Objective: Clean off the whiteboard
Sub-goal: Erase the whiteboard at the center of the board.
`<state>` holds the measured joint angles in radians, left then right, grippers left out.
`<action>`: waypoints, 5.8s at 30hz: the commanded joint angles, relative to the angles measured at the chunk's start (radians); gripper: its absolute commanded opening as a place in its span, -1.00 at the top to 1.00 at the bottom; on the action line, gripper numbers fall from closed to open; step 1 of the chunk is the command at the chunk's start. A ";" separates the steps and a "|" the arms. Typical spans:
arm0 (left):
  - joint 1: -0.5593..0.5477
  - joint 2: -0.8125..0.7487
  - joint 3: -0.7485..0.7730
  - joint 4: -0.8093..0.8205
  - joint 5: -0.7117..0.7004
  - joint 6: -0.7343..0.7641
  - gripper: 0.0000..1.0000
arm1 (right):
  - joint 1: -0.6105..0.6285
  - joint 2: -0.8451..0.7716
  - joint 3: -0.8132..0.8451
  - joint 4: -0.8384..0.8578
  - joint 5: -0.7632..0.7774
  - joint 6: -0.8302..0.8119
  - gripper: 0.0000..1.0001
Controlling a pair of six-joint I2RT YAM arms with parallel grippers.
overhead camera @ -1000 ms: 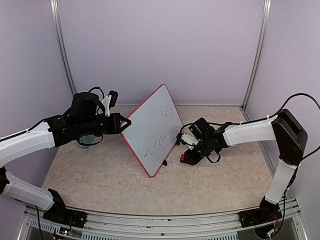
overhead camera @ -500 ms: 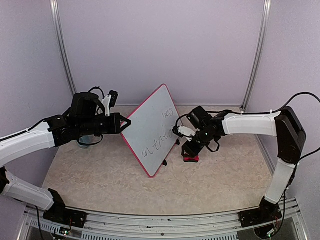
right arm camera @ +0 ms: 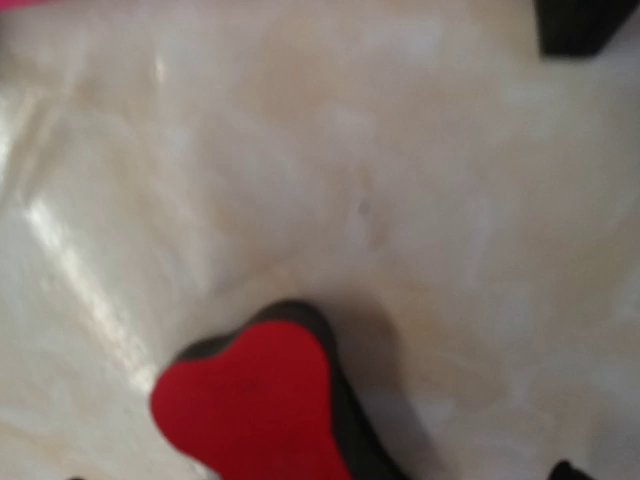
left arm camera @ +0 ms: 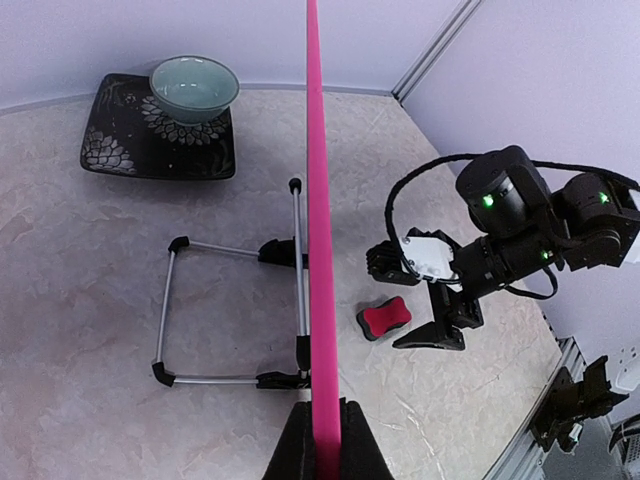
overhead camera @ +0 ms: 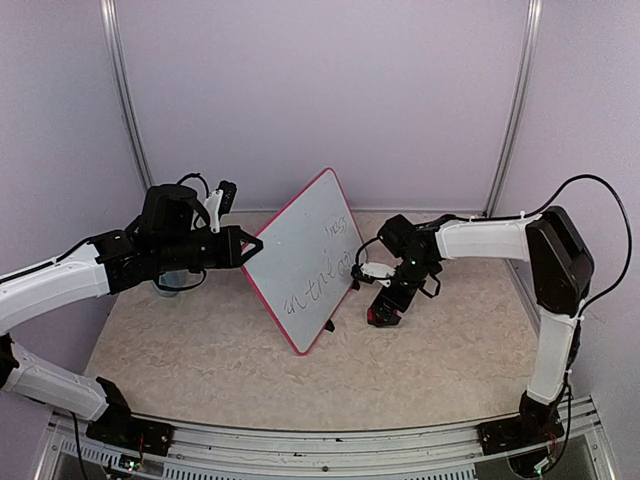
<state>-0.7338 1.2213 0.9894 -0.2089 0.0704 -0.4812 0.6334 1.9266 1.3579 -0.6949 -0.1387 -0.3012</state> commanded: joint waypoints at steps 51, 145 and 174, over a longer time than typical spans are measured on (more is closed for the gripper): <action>-0.013 -0.008 -0.047 -0.024 0.069 0.025 1.00 | -0.022 0.135 0.092 -0.087 -0.082 -0.104 0.12; -0.019 0.003 -0.023 -0.034 0.066 0.027 1.00 | 0.044 0.144 0.324 0.352 -0.123 0.329 0.93; -0.018 -0.007 -0.035 -0.037 0.062 0.025 1.00 | 0.015 0.199 0.402 0.319 -0.159 0.313 0.95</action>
<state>-0.7296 1.2140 0.9768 -0.2131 0.0311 -0.5175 0.6422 2.1075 1.8545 -0.4057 -0.2684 0.0170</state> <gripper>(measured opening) 0.046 0.180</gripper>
